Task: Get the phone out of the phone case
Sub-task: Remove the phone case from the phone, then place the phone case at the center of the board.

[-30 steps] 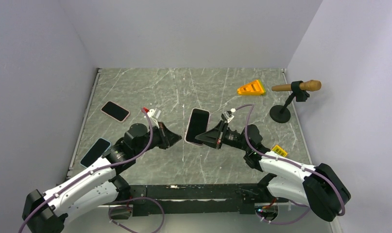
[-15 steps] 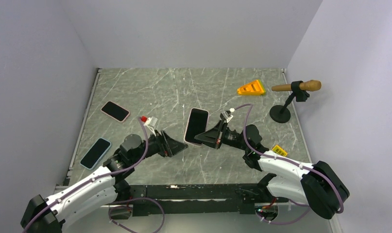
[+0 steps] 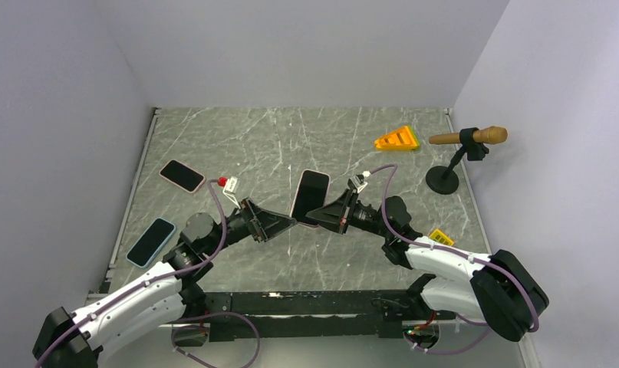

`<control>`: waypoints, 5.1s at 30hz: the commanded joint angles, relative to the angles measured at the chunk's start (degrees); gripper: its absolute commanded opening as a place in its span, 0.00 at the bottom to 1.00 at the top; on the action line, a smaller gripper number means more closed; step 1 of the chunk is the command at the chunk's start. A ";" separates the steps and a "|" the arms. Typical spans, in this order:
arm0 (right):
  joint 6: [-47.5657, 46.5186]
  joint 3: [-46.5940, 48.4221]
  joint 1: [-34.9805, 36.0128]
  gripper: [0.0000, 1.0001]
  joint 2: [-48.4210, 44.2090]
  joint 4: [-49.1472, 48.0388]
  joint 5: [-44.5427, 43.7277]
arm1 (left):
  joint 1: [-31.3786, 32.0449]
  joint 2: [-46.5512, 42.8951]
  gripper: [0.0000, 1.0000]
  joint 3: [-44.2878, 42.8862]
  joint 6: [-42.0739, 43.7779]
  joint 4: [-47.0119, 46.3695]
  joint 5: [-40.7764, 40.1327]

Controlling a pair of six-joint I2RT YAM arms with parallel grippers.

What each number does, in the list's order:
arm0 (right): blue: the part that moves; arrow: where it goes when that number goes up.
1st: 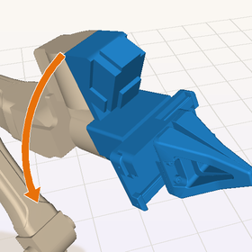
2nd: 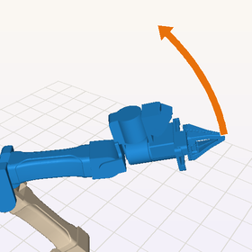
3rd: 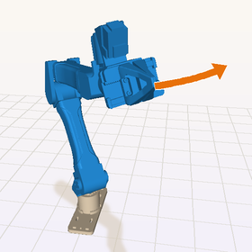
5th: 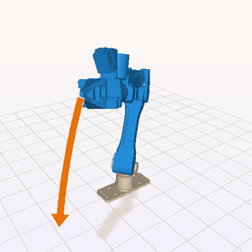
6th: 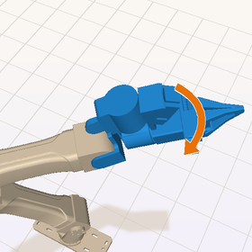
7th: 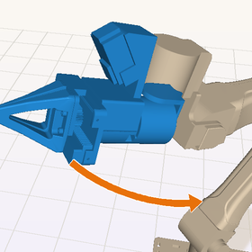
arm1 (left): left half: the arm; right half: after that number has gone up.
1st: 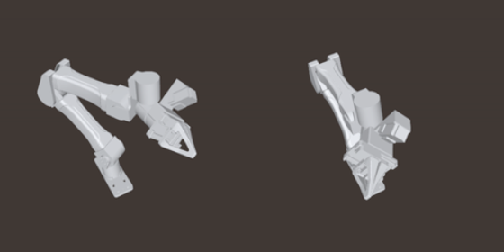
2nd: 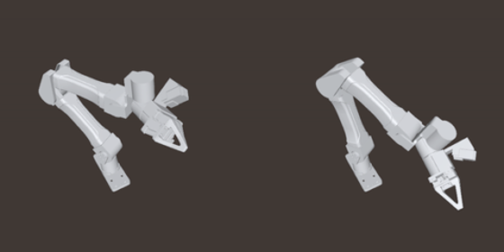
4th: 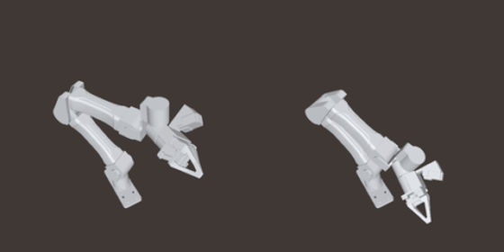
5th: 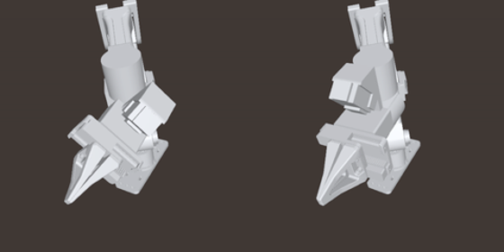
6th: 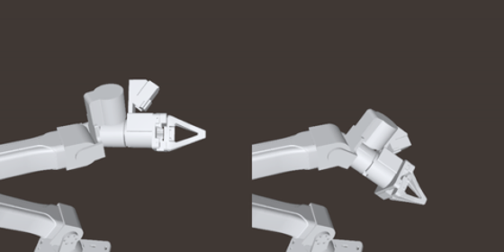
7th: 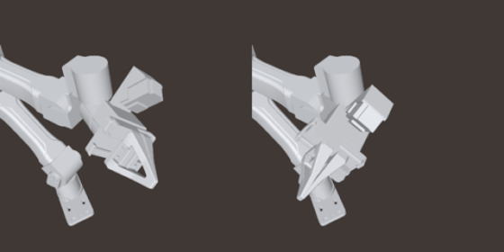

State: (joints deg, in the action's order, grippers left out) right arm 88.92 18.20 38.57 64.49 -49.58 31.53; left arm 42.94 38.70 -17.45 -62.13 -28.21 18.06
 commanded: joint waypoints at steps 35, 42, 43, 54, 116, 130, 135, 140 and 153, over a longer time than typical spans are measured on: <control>10.12 4.10 1.09 0.00 3.74 -22.97 10.47 | -0.03 12.63 0.00 -22.97 68.19 37.51 7.07; 10.17 5.90 1.21 0.00 2.39 -20.29 10.40 | -0.01 12.24 0.00 -23.15 68.52 38.83 1.44; 10.21 6.03 1.17 0.00 2.21 -20.17 10.32 | 0.07 12.44 0.00 -23.04 67.94 38.66 0.39; 4.09 7.77 1.16 0.00 0.77 -12.22 9.34 | 0.02 9.54 0.00 -18.83 54.31 32.36 0.89; -3.25 9.58 16.61 0.00 2.55 -8.42 -18.26 | 5.14 5.45 0.14 4.63 -0.03 -2.77 -36.34; -1.79 12.20 17.89 0.00 -3.37 -7.31 -17.67 | 5.15 5.04 0.00 -3.27 -2.36 29.55 -49.56; -5.29 12.28 17.75 0.00 -7.82 1.95 -19.21 | 5.13 3.59 0.00 -1.86 -0.34 24.80 -46.82; -16.65 17.60 16.33 0.00 -16.22 33.24 -23.04 | 4.87 -0.28 0.00 0.14 3.92 20.41 -37.96; -30.24 19.66 14.87 0.00 -32.58 77.92 -39.59 | 1.10 -12.58 0.00 5.41 -0.34 23.63 -24.35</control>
State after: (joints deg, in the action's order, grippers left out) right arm 62.15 36.86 53.43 34.35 18.85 -3.99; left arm 46.09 27.49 -13.37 -60.58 -1.69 -12.10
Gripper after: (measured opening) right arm 0.116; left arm 0.023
